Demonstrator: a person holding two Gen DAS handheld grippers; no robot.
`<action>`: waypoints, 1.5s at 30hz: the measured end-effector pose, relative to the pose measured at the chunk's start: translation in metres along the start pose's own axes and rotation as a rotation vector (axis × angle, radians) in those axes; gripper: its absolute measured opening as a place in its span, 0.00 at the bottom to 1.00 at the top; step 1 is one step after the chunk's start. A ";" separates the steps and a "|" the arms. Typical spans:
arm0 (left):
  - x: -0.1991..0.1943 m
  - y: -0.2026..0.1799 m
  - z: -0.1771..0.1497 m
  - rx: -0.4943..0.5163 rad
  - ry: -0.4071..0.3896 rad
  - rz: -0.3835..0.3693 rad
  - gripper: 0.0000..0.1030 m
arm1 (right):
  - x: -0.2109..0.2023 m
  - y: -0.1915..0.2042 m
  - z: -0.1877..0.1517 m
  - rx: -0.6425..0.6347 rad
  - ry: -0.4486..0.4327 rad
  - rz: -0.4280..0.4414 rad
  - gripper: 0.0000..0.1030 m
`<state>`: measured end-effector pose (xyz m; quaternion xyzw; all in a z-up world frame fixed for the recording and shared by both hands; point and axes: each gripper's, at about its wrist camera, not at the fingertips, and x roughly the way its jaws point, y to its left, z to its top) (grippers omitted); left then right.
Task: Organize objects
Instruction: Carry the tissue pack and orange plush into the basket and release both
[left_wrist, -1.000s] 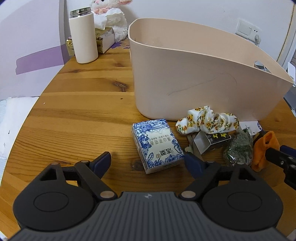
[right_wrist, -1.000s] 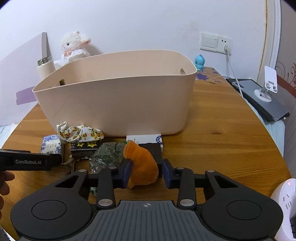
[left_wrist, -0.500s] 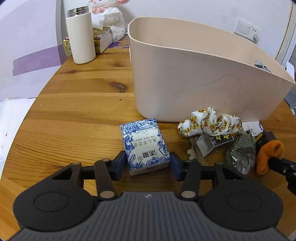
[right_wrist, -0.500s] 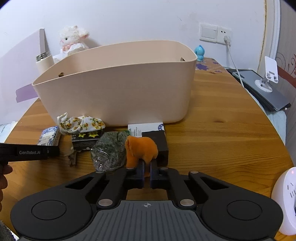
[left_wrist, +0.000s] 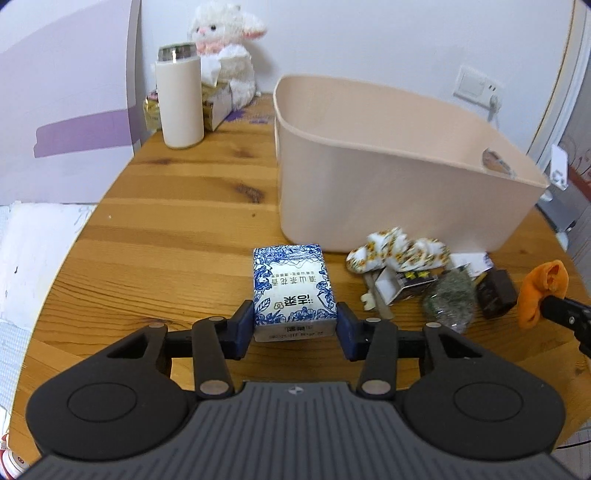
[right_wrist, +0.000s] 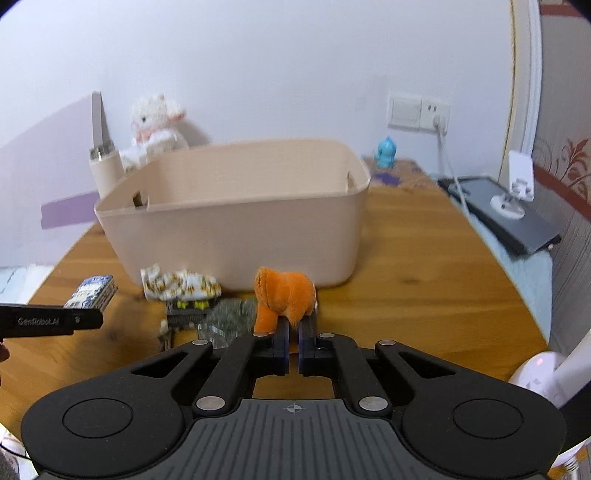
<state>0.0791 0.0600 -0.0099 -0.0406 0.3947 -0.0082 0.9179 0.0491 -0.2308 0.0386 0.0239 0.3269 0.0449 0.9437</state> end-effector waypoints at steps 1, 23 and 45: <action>-0.006 -0.001 0.002 0.000 -0.012 -0.005 0.47 | -0.004 0.000 0.004 -0.003 -0.014 0.000 0.04; -0.039 -0.060 0.104 0.089 -0.286 -0.044 0.47 | 0.014 -0.005 0.100 -0.039 -0.247 -0.031 0.04; 0.066 -0.081 0.120 0.154 -0.103 0.048 0.54 | 0.089 0.011 0.099 -0.107 -0.087 -0.058 0.34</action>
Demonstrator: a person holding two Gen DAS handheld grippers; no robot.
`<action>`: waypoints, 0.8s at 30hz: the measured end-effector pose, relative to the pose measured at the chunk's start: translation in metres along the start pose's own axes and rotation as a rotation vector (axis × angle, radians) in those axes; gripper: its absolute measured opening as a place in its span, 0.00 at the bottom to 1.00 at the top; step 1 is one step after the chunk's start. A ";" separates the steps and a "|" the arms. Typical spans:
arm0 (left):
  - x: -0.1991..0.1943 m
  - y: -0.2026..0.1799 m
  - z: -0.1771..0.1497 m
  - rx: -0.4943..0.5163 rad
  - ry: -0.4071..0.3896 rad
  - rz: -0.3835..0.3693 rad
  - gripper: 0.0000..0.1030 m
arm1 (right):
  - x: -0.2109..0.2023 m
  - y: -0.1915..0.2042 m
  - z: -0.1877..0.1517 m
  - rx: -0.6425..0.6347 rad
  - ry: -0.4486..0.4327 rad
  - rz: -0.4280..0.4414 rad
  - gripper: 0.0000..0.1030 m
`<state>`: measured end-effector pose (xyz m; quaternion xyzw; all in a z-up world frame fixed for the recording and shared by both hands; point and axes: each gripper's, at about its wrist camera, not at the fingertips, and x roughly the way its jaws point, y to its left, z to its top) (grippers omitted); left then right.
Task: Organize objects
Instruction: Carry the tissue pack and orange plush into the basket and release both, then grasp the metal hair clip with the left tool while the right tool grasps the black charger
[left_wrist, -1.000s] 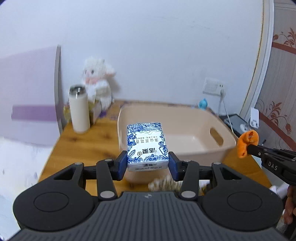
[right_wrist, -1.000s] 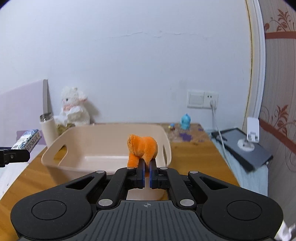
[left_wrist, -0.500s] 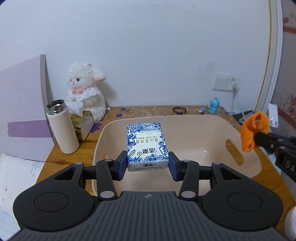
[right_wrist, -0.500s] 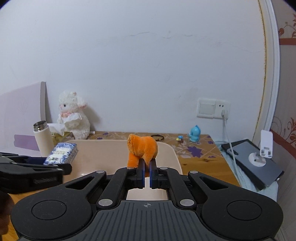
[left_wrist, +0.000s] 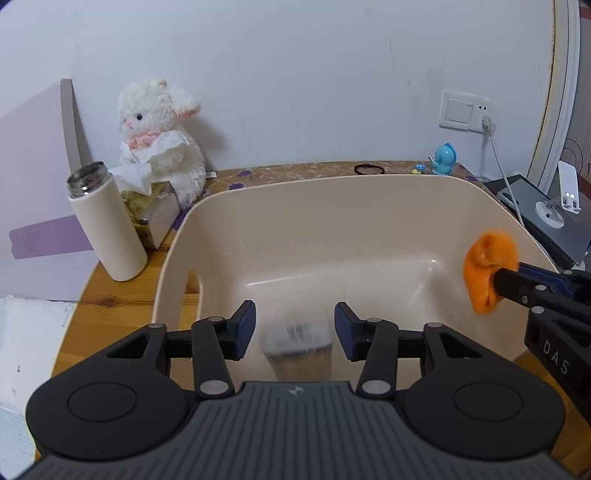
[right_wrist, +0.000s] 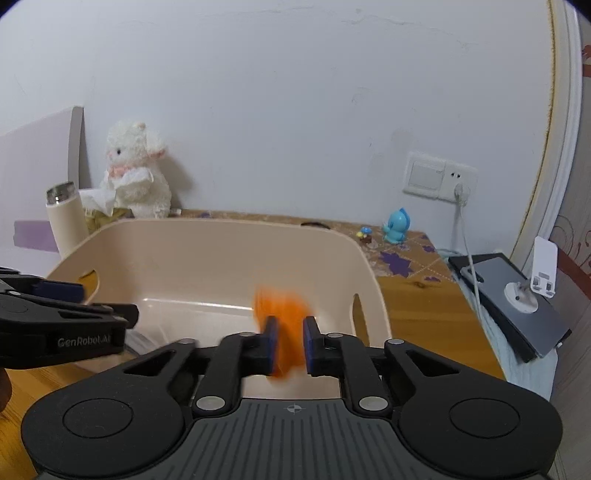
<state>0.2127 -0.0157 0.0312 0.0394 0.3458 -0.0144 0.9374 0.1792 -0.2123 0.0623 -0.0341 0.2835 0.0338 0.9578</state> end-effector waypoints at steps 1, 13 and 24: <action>-0.005 -0.001 0.000 0.005 -0.012 0.005 0.66 | -0.004 -0.001 0.001 -0.001 -0.008 -0.002 0.44; -0.073 0.004 -0.018 0.006 -0.097 0.018 0.88 | -0.070 -0.006 -0.012 -0.005 -0.050 -0.010 0.78; -0.077 0.008 -0.074 0.024 0.001 0.007 0.88 | -0.079 -0.006 -0.064 -0.066 0.045 -0.008 0.90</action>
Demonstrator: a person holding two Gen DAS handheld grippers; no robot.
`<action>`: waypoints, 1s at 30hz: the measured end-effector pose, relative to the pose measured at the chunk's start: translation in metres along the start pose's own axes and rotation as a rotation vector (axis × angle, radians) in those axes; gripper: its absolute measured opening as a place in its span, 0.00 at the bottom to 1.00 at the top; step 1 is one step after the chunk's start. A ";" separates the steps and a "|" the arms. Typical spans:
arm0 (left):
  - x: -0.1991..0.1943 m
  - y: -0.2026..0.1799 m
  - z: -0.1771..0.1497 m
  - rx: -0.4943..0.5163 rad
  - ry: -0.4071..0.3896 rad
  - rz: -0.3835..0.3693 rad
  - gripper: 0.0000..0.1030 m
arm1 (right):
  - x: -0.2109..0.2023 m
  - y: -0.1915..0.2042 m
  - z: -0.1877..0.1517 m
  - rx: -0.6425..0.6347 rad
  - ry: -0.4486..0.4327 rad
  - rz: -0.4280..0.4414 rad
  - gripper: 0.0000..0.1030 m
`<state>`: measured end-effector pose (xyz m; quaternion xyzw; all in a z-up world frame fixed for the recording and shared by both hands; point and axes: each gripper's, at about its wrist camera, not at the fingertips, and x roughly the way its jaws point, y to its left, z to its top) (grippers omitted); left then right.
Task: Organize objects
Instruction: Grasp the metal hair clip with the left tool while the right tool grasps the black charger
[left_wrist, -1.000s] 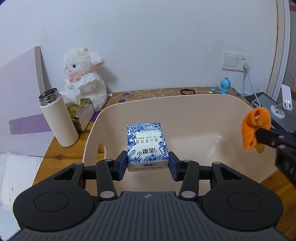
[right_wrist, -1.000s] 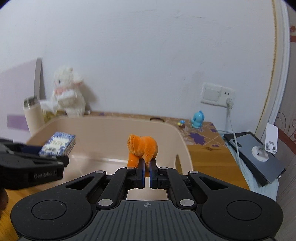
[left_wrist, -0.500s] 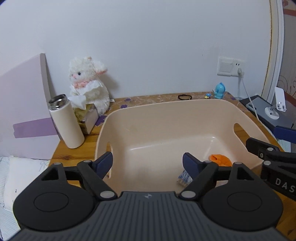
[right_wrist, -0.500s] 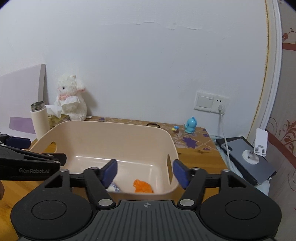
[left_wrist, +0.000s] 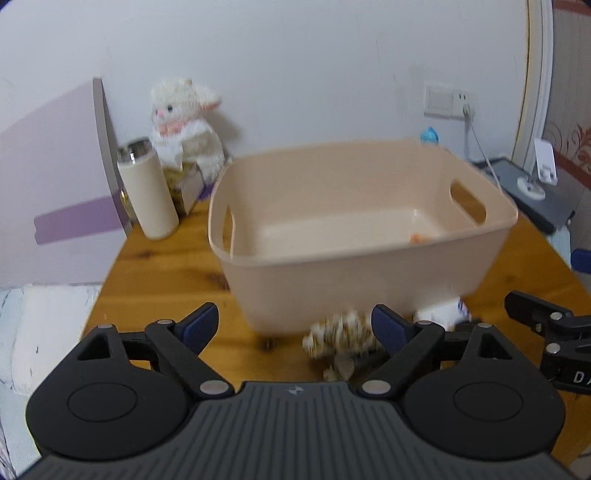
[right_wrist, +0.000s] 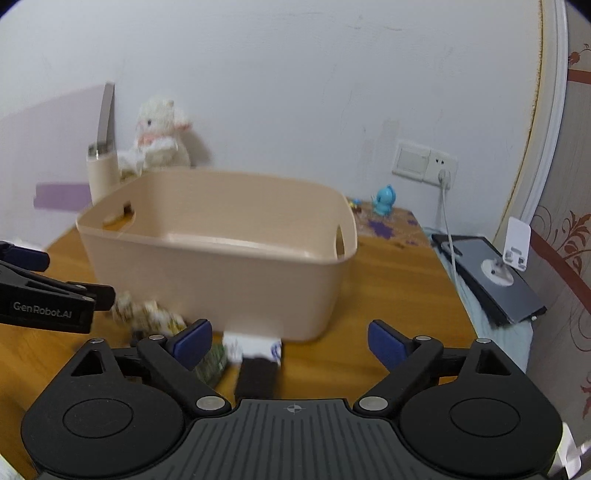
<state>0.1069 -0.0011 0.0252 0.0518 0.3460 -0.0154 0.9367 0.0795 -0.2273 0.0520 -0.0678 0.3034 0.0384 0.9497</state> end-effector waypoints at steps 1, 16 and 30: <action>0.003 0.000 -0.006 0.002 0.012 -0.005 0.88 | 0.001 0.000 -0.004 0.000 0.009 0.000 0.90; 0.052 -0.001 -0.053 -0.017 0.138 -0.074 0.75 | 0.046 -0.003 -0.039 0.004 0.119 0.038 0.87; 0.061 0.001 -0.056 -0.040 0.136 -0.110 0.14 | 0.068 0.006 -0.039 0.040 0.175 0.068 0.31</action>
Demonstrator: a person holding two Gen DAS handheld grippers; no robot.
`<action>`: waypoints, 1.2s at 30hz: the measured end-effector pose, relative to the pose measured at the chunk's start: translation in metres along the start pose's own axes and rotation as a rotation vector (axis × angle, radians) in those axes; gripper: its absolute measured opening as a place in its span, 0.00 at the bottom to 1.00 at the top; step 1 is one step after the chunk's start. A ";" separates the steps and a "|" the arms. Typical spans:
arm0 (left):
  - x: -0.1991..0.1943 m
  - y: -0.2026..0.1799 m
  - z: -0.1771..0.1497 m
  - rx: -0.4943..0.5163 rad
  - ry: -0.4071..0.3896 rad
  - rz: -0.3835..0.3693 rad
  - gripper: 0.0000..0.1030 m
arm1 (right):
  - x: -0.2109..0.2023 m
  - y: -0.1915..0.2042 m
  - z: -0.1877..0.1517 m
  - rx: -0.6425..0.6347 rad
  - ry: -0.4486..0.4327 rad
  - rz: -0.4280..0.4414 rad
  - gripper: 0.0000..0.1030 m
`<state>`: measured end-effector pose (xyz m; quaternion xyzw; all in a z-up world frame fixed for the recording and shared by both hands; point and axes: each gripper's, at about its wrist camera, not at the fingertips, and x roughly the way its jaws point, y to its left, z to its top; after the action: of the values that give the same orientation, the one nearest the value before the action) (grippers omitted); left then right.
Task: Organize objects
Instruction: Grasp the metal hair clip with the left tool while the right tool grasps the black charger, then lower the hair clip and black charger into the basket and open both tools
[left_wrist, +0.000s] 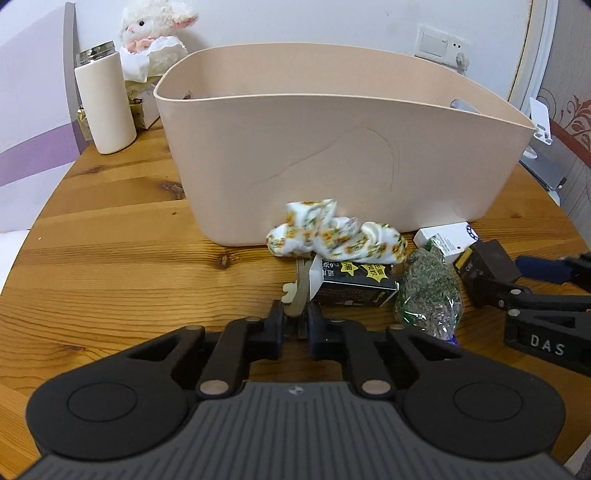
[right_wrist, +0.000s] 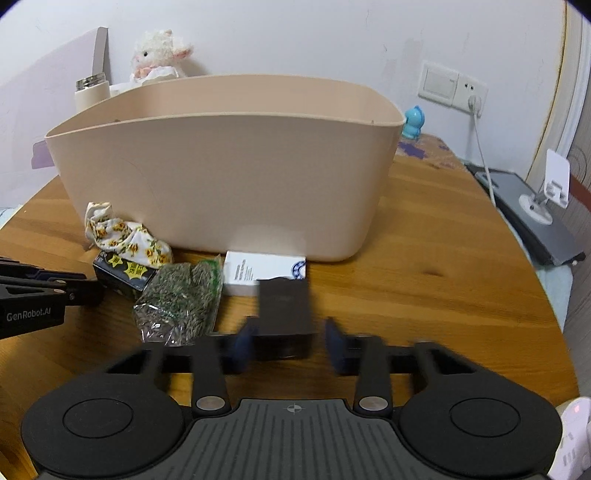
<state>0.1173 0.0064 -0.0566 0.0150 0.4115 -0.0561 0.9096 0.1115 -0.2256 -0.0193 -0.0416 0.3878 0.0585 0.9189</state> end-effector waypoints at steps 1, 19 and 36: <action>0.000 0.000 -0.001 0.007 -0.002 0.000 0.14 | -0.001 0.001 -0.001 0.004 -0.003 0.001 0.28; -0.046 0.010 -0.007 0.018 -0.036 -0.041 0.14 | -0.057 0.002 -0.001 -0.024 -0.090 -0.025 0.28; -0.118 0.015 0.043 0.054 -0.225 -0.024 0.14 | -0.112 -0.001 0.056 -0.012 -0.309 -0.030 0.28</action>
<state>0.0741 0.0285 0.0604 0.0280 0.3053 -0.0793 0.9485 0.0732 -0.2284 0.1000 -0.0432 0.2407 0.0528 0.9682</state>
